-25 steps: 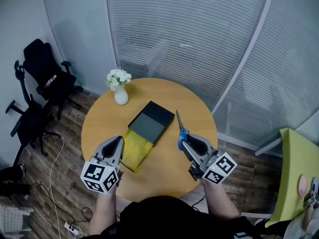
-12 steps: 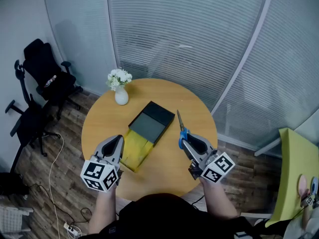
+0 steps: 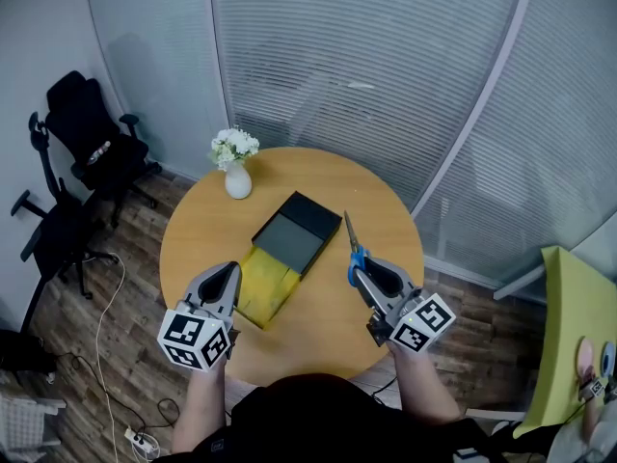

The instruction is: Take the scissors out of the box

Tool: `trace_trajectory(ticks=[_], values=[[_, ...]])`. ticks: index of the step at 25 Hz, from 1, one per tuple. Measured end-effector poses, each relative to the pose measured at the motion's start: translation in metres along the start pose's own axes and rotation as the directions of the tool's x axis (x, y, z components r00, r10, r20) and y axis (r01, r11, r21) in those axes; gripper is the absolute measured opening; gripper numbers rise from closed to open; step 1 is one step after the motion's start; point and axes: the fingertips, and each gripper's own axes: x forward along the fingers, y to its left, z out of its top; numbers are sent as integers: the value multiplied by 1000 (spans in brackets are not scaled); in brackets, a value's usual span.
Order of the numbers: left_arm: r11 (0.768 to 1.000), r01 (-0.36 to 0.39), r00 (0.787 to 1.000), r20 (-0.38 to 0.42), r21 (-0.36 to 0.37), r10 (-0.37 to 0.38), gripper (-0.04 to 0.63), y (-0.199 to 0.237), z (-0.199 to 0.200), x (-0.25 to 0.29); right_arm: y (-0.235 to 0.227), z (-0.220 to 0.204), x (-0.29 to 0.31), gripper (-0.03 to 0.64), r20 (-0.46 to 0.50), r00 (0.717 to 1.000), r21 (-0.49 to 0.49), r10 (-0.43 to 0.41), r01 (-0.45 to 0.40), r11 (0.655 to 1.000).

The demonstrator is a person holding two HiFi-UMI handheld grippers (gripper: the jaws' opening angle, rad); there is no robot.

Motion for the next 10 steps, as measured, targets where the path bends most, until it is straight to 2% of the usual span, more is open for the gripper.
trace_trajectory(ticks=[10], values=[[1000,8,1000,-2,-9,-8,15,3,-1,-2,5,0,4,99,-9,1000,-7,-3,3,1000]])
